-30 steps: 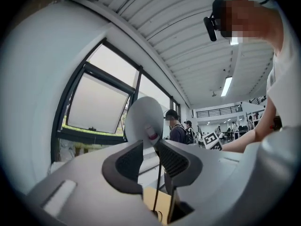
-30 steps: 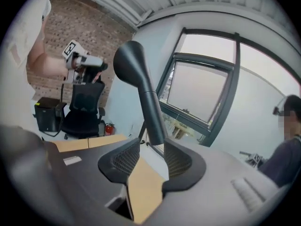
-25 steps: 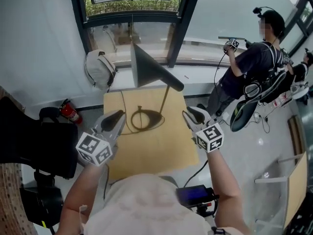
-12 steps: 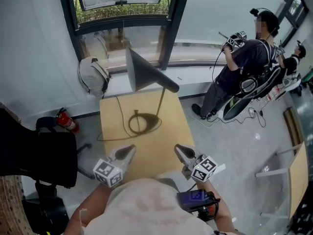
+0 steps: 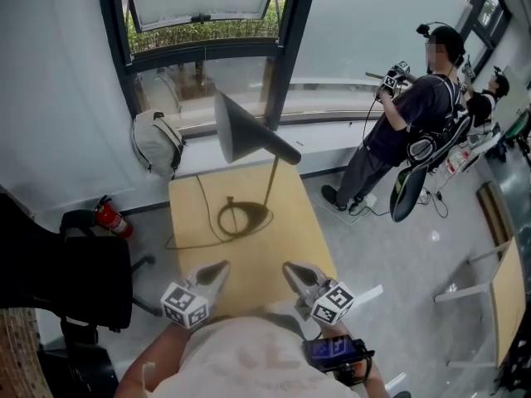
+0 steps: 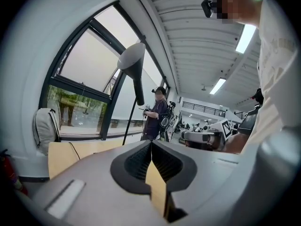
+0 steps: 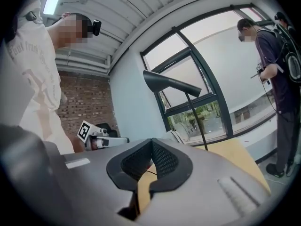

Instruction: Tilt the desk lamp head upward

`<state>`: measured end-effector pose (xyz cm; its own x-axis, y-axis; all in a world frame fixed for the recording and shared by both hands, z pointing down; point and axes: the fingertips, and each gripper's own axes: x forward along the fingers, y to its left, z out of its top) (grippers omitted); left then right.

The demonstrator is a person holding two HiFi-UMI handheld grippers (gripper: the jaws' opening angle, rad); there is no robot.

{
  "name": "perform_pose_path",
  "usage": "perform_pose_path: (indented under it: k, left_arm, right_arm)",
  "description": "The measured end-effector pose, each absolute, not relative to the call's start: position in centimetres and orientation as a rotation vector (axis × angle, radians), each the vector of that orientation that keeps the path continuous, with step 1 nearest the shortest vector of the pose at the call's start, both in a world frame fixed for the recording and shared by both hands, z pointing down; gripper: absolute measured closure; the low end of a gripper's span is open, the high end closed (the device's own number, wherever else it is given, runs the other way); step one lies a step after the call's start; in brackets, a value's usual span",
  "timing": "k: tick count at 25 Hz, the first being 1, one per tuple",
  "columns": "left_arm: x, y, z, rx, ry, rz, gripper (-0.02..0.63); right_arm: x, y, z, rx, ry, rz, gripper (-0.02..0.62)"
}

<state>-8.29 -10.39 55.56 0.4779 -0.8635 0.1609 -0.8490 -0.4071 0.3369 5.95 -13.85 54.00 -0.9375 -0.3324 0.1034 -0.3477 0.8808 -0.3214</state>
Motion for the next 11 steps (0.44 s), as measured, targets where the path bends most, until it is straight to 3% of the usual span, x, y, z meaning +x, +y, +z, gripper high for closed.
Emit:
perform_pose_path:
  k: [11]
  left_arm:
    - [-6.7, -9.2, 55.6, 2.387, -1.408, -0.040, 0.603]
  right_arm:
    - [5.4, -11.5, 54.6, 0.515, -2.998, 0.567, 0.581]
